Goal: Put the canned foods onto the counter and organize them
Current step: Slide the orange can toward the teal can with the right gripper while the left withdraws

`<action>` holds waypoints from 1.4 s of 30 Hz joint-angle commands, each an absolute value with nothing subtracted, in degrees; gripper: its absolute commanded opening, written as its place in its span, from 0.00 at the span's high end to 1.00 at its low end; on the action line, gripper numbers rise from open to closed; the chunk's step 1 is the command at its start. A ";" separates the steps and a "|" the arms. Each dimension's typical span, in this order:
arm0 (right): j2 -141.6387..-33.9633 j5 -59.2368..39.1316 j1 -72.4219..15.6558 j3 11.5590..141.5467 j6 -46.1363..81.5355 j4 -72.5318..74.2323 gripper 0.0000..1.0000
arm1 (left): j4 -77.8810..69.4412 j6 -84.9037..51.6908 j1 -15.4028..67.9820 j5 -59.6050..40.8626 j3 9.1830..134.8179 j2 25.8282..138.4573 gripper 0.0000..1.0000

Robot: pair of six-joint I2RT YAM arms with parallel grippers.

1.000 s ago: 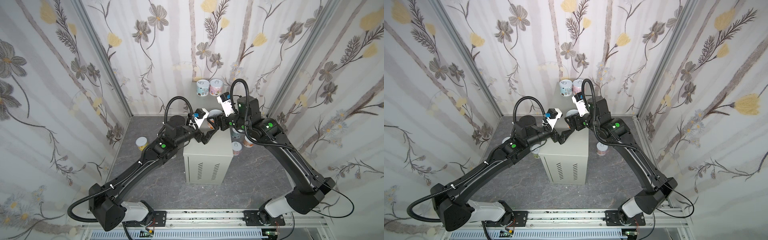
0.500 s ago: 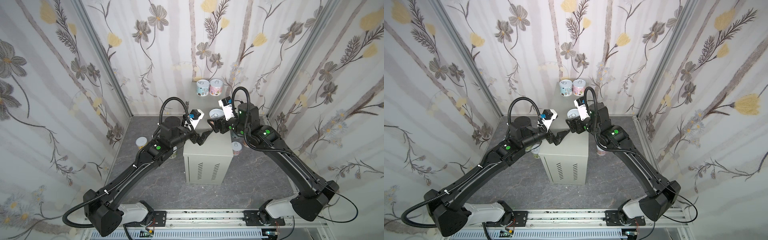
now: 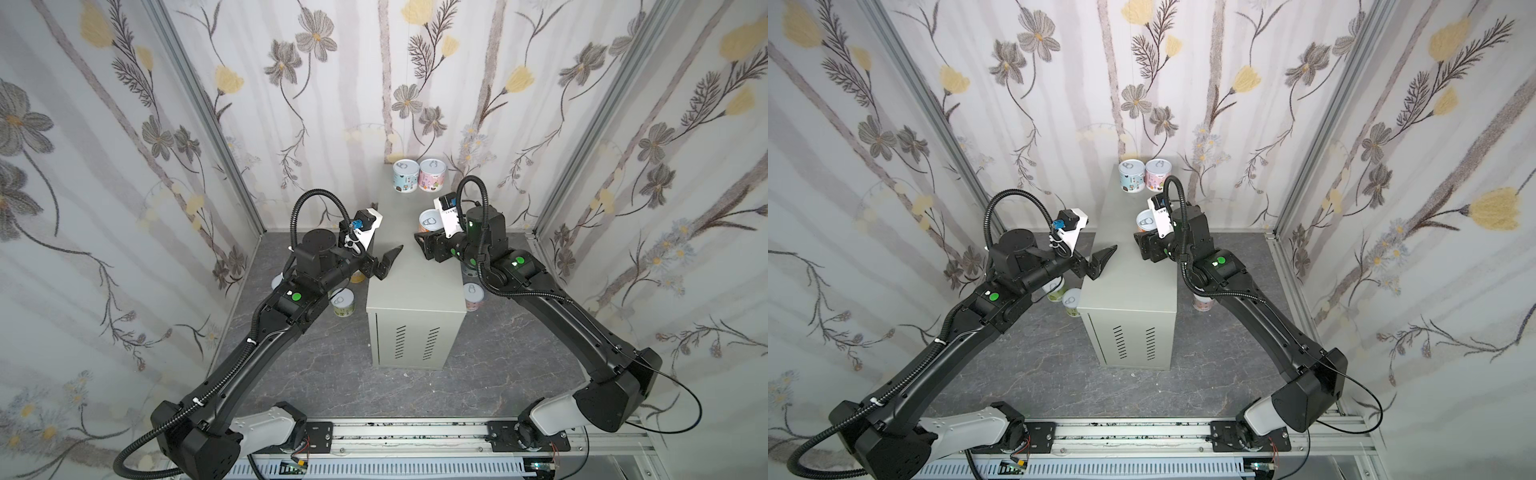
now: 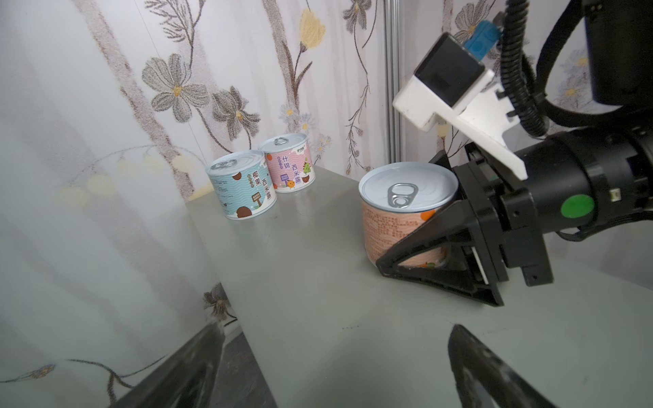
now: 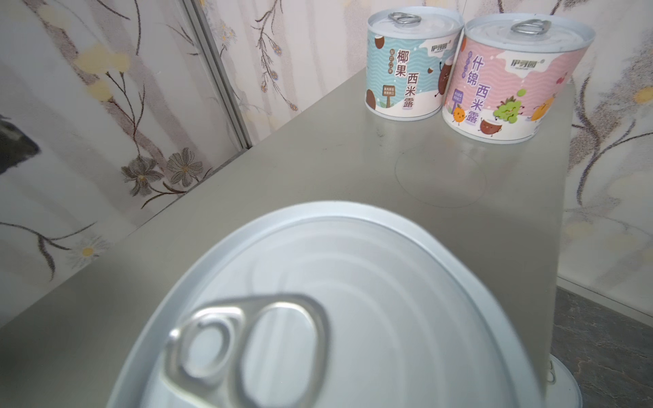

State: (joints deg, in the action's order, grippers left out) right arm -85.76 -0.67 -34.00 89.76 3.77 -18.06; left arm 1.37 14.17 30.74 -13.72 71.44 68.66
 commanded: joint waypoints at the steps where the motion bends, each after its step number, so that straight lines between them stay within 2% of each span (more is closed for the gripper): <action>1: -87.04 0.98 -33.29 90.26 3.93 -16.83 0.20 | 0.22 15.03 29.46 -14.61 71.49 69.33 0.00; 42: -101.98 -0.44 -27.79 97.99 4.37 -12.04 0.20 | -2.72 15.47 21.58 -19.10 73.72 78.25 0.00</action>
State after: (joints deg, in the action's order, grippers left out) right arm -100.38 1.23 -27.99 98.26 3.16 -4.14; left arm -4.73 13.45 21.80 -18.50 73.36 77.47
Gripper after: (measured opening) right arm 0.799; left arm 0.998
